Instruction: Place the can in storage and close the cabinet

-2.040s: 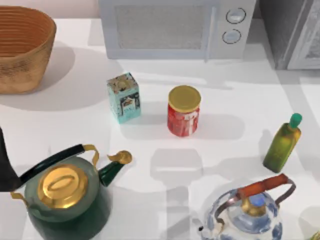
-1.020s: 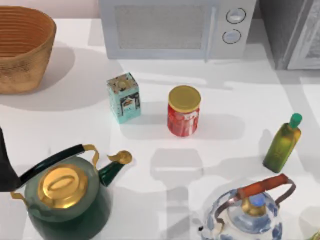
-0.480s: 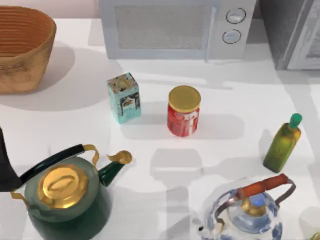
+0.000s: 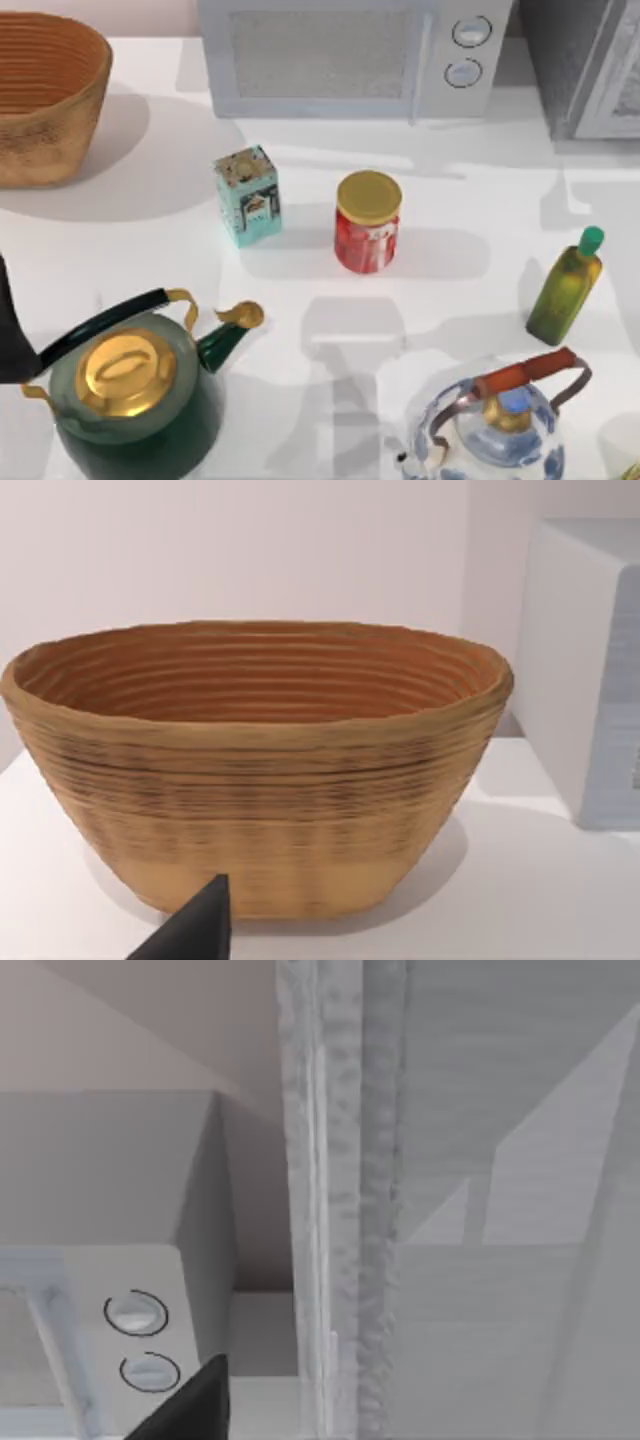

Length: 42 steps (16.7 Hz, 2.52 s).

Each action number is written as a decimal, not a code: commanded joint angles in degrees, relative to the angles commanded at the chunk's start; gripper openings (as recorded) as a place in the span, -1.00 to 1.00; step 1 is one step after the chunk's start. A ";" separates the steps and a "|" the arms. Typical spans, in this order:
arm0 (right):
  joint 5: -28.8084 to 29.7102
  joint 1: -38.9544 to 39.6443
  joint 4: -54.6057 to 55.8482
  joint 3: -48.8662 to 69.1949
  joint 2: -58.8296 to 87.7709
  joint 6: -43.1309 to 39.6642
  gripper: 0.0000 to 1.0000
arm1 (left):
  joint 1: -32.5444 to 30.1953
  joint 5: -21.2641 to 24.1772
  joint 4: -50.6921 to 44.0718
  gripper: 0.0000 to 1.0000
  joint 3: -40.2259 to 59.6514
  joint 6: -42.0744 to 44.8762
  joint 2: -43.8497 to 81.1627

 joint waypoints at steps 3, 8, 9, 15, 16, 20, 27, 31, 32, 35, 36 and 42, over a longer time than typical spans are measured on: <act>-1.57 -0.13 5.36 -21.08 -16.66 -0.52 1.00 | 0.00 0.00 0.00 1.00 0.00 0.00 0.00; -3.13 -0.95 13.52 -45.10 -39.58 -1.83 1.00 | 0.00 0.00 0.00 1.00 0.00 0.00 0.00; -3.27 -1.17 14.88 -48.26 -42.71 -2.06 1.00 | 0.00 0.00 0.00 1.00 0.00 0.00 0.00; -3.43 -1.92 18.54 -55.40 -49.82 -2.64 1.00 | 0.00 0.00 0.00 1.00 0.00 0.00 0.00; -3.43 -1.92 18.54 -55.40 -49.82 -2.64 1.00 | 0.00 0.00 0.00 1.00 0.00 0.00 0.00; -4.06 -2.36 19.06 -55.00 -48.88 -2.56 1.00 | 0.00 0.00 0.00 1.00 0.00 0.00 0.00; -21.26 -18.71 37.37 -48.69 -27.91 -1.87 1.00 | 0.00 0.00 0.00 1.00 0.00 0.00 0.00; -34.22 -32.23 54.05 -44.60 -3.96 -1.63 1.00 | 0.00 0.00 0.00 1.00 0.00 0.00 0.00; -37.27 -35.51 58.12 -43.58 2.44 -1.60 1.00 | 0.00 0.00 0.00 1.00 0.00 0.00 0.00; -45.84 -44.78 69.38 -40.38 19.05 -1.51 1.00 | 0.00 0.00 0.00 1.00 0.00 0.00 0.00; -48.51 -47.66 72.78 -39.33 23.50 -1.49 1.00 | 0.00 0.00 0.00 1.00 0.00 0.00 0.00; -60.67 -59.89 86.55 -34.64 38.33 -1.32 1.00 | 0.00 0.00 0.00 1.00 0.00 0.00 0.00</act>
